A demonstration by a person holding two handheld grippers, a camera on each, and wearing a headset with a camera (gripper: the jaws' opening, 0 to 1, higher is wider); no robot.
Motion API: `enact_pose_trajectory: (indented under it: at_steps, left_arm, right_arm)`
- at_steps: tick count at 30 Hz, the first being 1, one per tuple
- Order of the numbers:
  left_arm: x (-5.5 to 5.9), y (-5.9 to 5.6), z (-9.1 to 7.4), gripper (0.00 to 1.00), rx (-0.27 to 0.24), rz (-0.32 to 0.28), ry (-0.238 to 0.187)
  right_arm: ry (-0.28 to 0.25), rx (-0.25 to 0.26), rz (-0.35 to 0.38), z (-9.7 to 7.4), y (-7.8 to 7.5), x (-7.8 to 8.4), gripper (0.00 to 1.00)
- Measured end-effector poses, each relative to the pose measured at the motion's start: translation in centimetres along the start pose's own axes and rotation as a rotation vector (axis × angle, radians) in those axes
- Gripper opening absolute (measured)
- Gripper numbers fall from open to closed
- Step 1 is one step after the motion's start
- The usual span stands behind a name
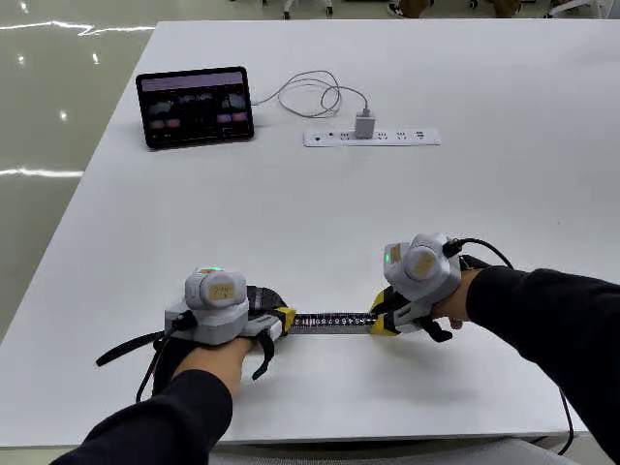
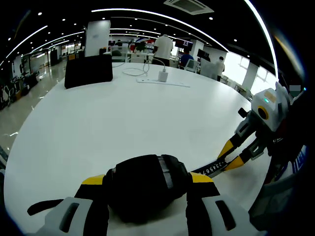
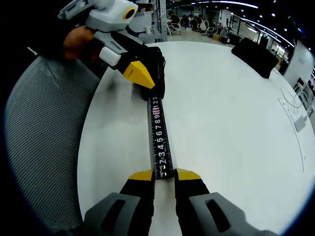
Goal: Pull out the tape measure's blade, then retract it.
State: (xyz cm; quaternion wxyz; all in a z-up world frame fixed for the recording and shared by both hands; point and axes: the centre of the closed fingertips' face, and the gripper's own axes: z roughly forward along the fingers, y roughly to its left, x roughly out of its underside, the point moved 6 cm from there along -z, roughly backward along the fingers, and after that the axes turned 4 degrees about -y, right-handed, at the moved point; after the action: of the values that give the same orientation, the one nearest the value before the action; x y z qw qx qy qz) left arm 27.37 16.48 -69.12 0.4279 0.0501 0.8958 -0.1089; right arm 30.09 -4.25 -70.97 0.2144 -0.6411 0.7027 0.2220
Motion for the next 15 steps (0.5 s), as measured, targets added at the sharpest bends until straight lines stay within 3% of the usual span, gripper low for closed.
enact_pose_trajectory:
  at_steps: [15]
  left_arm:
    - [0.0, 0.0, -0.06, 0.59, 0.002, -0.003, 0.0]
  right_arm:
    - [-0.019, -0.001, -0.001, 0.49, -0.16, -0.52, 0.11]
